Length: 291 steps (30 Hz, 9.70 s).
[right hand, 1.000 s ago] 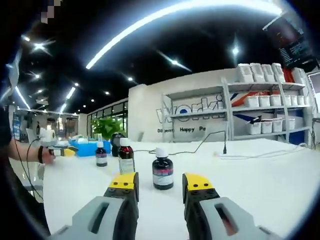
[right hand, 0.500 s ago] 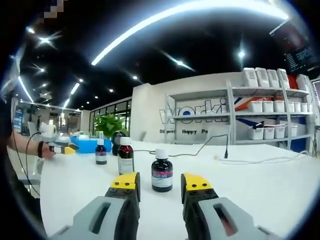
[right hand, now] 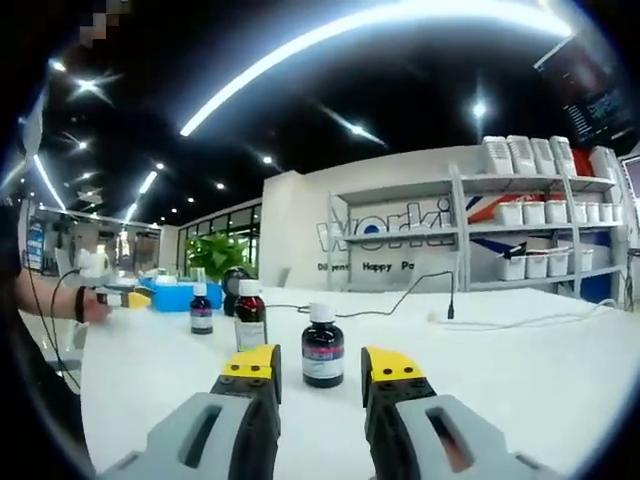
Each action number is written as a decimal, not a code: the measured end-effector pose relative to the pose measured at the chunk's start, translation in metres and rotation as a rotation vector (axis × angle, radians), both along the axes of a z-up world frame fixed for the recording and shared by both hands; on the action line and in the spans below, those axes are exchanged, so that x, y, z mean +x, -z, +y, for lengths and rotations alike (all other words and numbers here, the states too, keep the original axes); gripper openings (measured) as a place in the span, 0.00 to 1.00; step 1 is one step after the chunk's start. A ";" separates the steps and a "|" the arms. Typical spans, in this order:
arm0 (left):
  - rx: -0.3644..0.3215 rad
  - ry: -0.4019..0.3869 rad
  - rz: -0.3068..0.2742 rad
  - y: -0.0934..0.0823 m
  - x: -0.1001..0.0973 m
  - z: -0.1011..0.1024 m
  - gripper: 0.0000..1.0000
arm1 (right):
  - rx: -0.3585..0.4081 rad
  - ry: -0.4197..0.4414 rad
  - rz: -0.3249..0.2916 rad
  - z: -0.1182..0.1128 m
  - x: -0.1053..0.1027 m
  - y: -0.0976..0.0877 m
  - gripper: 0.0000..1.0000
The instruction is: Rotate the medicine bottle to make it face forward pick up the medicine bottle inspect the drug traceability code place the medicine on the table
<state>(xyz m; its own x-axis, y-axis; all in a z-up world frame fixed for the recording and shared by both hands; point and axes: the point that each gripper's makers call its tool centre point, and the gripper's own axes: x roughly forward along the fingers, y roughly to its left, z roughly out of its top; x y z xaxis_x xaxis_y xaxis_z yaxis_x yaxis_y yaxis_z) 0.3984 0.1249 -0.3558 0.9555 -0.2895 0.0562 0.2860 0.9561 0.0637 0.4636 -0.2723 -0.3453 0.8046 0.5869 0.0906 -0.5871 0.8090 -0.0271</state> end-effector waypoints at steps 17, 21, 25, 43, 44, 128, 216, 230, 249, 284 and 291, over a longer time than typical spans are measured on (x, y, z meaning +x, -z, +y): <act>0.046 0.010 0.043 0.011 0.005 -0.003 0.33 | -0.029 -0.007 0.022 0.001 0.001 0.007 0.27; 0.059 0.000 0.038 0.012 0.007 -0.001 0.35 | -0.007 0.002 0.035 -0.002 0.004 0.007 0.26; 0.055 0.001 0.006 0.006 0.001 0.000 0.29 | -0.029 -0.005 0.032 0.002 0.003 0.008 0.26; 0.028 0.045 0.001 0.006 -0.001 -0.008 0.51 | -0.019 -0.008 0.017 0.002 -0.002 0.005 0.26; 0.022 0.044 0.001 0.005 -0.002 -0.008 0.53 | -0.015 -0.012 0.017 0.002 -0.002 0.004 0.27; 0.038 0.020 0.017 0.008 -0.008 -0.018 0.49 | -0.077 -0.041 0.026 0.007 -0.003 0.014 0.33; 0.048 0.038 0.010 0.007 -0.007 -0.020 0.50 | -0.074 -0.019 0.041 0.004 -0.001 0.015 0.26; 0.058 0.043 0.018 0.010 -0.005 -0.020 0.49 | -0.076 -0.022 0.047 0.004 -0.001 0.017 0.25; 0.062 0.040 0.018 0.010 -0.004 -0.021 0.49 | -0.085 -0.025 0.043 0.005 -0.002 0.017 0.25; 0.064 0.036 0.012 0.007 -0.008 -0.024 0.49 | -0.103 -0.021 0.040 0.004 -0.001 0.019 0.25; 0.062 0.038 0.013 0.006 -0.009 -0.025 0.47 | -0.106 -0.020 0.040 0.004 -0.001 0.019 0.24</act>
